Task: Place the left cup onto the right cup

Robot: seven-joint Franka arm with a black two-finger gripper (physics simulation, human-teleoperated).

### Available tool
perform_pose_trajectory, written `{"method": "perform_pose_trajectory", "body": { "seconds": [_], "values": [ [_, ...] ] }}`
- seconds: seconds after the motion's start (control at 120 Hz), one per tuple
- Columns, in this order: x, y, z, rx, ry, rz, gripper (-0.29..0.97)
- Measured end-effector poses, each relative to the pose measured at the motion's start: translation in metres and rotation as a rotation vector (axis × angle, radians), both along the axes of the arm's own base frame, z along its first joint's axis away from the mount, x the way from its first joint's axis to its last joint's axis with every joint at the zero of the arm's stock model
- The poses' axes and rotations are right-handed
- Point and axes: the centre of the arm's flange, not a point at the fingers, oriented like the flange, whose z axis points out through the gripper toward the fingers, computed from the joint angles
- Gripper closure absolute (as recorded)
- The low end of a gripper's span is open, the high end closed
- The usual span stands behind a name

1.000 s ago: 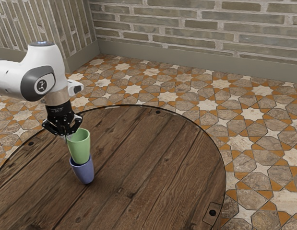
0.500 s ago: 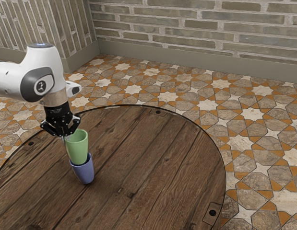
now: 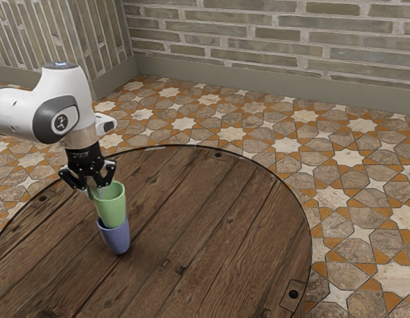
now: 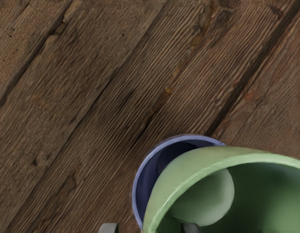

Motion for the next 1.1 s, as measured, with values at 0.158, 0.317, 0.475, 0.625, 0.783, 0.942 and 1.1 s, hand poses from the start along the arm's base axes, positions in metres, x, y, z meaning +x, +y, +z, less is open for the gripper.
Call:
{"method": "perform_pose_trajectory", "body": {
  "seconds": [0.158, 0.317, 0.475, 0.625, 0.783, 0.942, 1.1],
  "values": [
    [0.000, 0.001, 0.002, 0.003, -0.009, -0.001, 0.21],
    [0.000, 0.002, 0.004, 0.005, -0.016, -0.001, 0.10],
    [0.000, 0.002, 0.005, 0.005, -0.018, -0.002, 0.05],
    [0.000, 0.002, 0.006, 0.006, -0.021, -0.004, 0.02],
    [0.004, -0.001, 0.015, 0.007, -0.034, -0.012, 0.01],
    [0.011, -0.008, 0.036, 0.010, -0.052, -0.029, 0.01],
    [0.023, -0.027, 0.072, 0.011, -0.068, -0.071, 0.00]
  ]
}}
